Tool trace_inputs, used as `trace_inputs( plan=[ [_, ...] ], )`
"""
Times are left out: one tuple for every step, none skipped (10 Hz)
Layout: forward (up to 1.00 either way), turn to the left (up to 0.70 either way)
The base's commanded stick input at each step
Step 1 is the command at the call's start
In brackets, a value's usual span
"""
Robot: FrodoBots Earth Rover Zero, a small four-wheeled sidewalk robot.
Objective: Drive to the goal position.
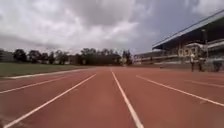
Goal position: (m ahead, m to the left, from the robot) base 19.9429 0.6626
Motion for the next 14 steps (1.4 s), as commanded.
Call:
trace_inputs(
  plan=[
    [0.60,0.00],
    [0.60,0.00],
    [0.60,0.00],
    [0.60,0.00],
    [0.60,0.00],
    [0.60,0.00],
    [0.60,0.00],
    [0.60,0.00],
    [0.60,0.00],
    [0.60,0.00],
    [0.60,0.00],
    [0.60,0.00],
    [0.60,0.00],
    [0.60,0.00]
  ],
)
